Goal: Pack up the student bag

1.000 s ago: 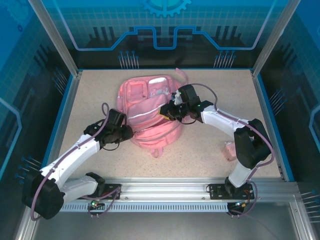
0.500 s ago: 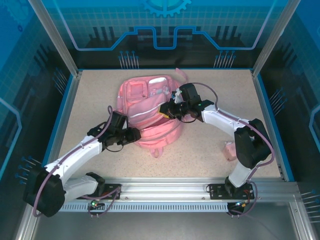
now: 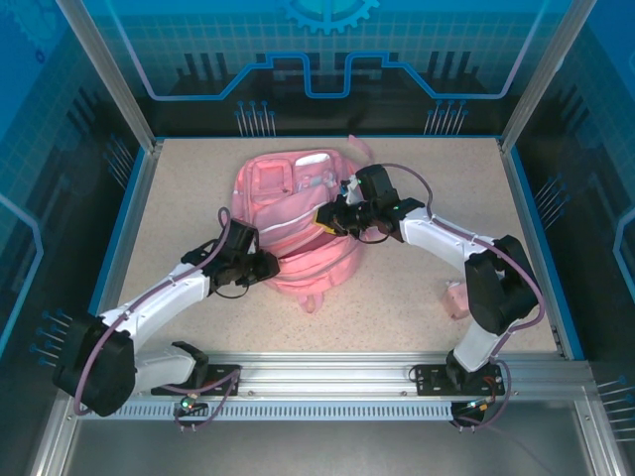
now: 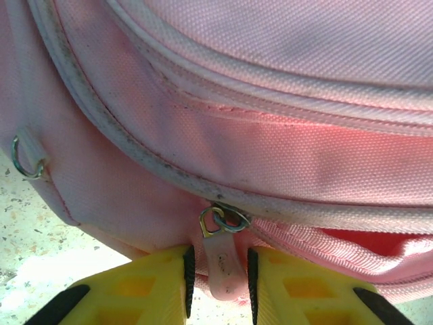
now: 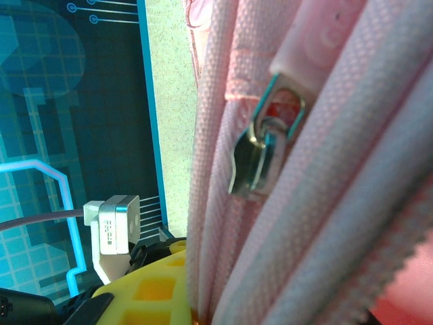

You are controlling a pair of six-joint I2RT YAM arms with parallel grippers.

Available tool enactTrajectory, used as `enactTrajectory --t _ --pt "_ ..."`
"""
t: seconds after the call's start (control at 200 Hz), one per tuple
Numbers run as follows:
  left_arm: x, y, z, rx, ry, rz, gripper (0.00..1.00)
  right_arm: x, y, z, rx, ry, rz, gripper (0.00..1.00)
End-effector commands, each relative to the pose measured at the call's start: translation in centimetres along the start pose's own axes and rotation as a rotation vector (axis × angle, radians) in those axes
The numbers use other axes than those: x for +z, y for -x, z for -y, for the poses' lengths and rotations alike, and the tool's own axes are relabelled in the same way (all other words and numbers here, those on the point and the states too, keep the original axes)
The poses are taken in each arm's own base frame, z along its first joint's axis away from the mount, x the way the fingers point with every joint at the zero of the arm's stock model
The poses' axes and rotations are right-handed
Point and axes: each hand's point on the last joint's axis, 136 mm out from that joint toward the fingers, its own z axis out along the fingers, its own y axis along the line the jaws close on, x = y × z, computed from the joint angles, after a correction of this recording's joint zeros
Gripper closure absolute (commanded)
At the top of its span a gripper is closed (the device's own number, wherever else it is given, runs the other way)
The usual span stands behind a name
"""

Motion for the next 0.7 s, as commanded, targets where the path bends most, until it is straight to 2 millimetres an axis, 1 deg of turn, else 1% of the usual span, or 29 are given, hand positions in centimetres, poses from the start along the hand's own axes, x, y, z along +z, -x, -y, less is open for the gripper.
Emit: enactTrajectory --t 0.0,0.025,0.11,0.175,0.21,0.36,0.45,0.53,0.62,0.66,0.68,0.695 --pt "0.2 0.6 -0.5 -0.036 0.024 0.028 0.72 -1.7 0.1 -4.0 -0.084 0.114 0.004 1.0" --pt "0.3 0.6 -0.6 -0.037 0.026 0.028 0.74 -1.8 0.1 -4.0 -0.086 0.114 0.006 1.0" --pt "0.1 0.8 -1.1 -0.028 0.061 0.04 0.9 -2.0 0.3 -3.8 -0.084 0.106 0.014 1.0" --pt "-0.3 1.1 -2.2 -0.02 0.127 0.056 0.97 -2.3 0.4 -3.5 -0.085 0.093 0.027 1.0" --pt "-0.5 1.1 -3.0 -0.015 0.171 0.063 1.0 -2.5 0.6 -3.4 -0.085 0.086 0.037 1.0" --pt "-1.4 1.4 -6.7 -0.016 0.38 0.092 1.0 -3.3 1.0 -2.5 -0.081 0.052 0.063 1.0" --pt "-1.5 1.5 -8.1 -0.022 0.458 0.107 1.0 -3.5 1.0 -2.2 -0.083 0.036 0.069 1.0" --pt "-1.1 1.9 -8.1 -0.022 0.466 0.112 1.0 -3.1 0.9 -1.9 -0.084 0.028 0.056 1.0" --pt "-0.6 2.4 -7.4 -0.018 0.448 0.106 1.0 -2.5 0.3 -1.3 -0.083 0.013 0.019 0.99" --pt "-0.5 2.7 -6.9 -0.015 0.432 0.107 0.99 -2.3 -0.1 -0.8 -0.087 -0.006 0.005 0.95" --pt "-0.6 2.8 -6.7 -0.012 0.426 0.109 0.95 -2.3 -0.3 -0.3 -0.09 -0.022 0.002 0.9" --pt "-0.6 2.9 -6.5 -0.011 0.42 0.112 0.92 -2.3 -0.5 0.0 -0.091 -0.034 0.0 0.84"
